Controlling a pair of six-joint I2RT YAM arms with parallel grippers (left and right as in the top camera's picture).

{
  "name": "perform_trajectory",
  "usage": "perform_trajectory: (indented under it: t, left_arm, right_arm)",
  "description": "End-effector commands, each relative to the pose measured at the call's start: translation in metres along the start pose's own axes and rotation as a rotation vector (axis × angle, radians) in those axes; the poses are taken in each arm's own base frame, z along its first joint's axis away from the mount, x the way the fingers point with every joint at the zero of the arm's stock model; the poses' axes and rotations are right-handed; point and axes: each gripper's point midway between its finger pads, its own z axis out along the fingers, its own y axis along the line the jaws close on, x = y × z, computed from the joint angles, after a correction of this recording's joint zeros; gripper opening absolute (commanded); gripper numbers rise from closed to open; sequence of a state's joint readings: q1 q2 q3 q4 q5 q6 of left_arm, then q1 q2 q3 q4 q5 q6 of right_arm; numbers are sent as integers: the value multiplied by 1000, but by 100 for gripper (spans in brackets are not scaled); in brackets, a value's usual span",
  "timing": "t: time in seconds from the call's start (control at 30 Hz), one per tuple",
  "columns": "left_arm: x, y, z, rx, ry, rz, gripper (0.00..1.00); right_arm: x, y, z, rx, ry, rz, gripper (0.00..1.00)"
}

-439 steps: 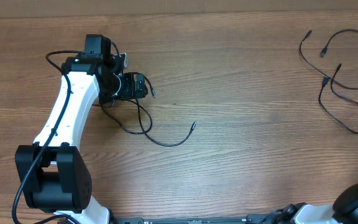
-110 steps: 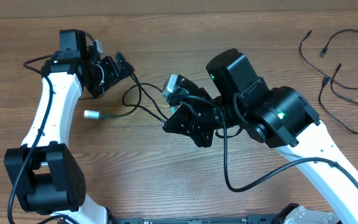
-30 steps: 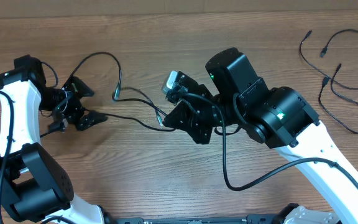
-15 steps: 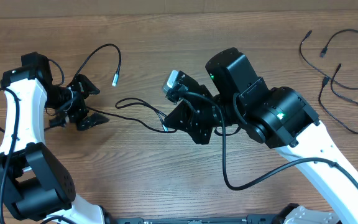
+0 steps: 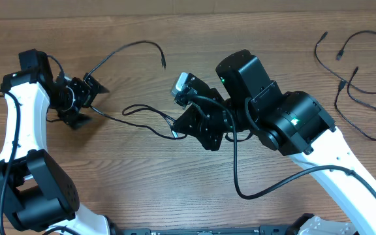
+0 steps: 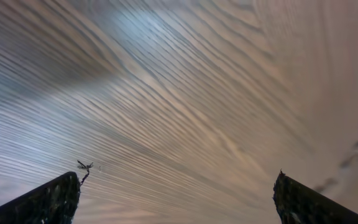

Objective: Untangle cables

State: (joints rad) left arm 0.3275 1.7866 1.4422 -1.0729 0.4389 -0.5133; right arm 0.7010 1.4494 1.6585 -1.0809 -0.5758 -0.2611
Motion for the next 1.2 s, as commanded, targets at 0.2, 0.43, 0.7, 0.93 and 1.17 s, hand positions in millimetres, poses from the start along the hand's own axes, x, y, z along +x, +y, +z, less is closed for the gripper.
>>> perform_trajectory:
  t: [0.2, 0.43, 0.7, 0.93, 1.17]
  left_arm:
    - [-10, 7, 1, -58, -35, 492, 99]
    - [27, -74, -29, 446, -69, 997, 100]
    - [60, -130, -81, 944, -171, 1190, 100]
    - [59, -131, -83, 952, -110, 1067, 100]
    - [-2, -21, -11, 26, -76, 936, 100]
  right_arm:
    - [3, 2, -2, 8, 8, 41, 4]
    - [13, -30, -5, 205, 30, 283, 4]
    - [19, -29, -5, 211, 36, 475, 4]
    - [25, -35, -1, 230, 53, 517, 4]
    - [23, -35, 0, 229, 46, 513, 4]
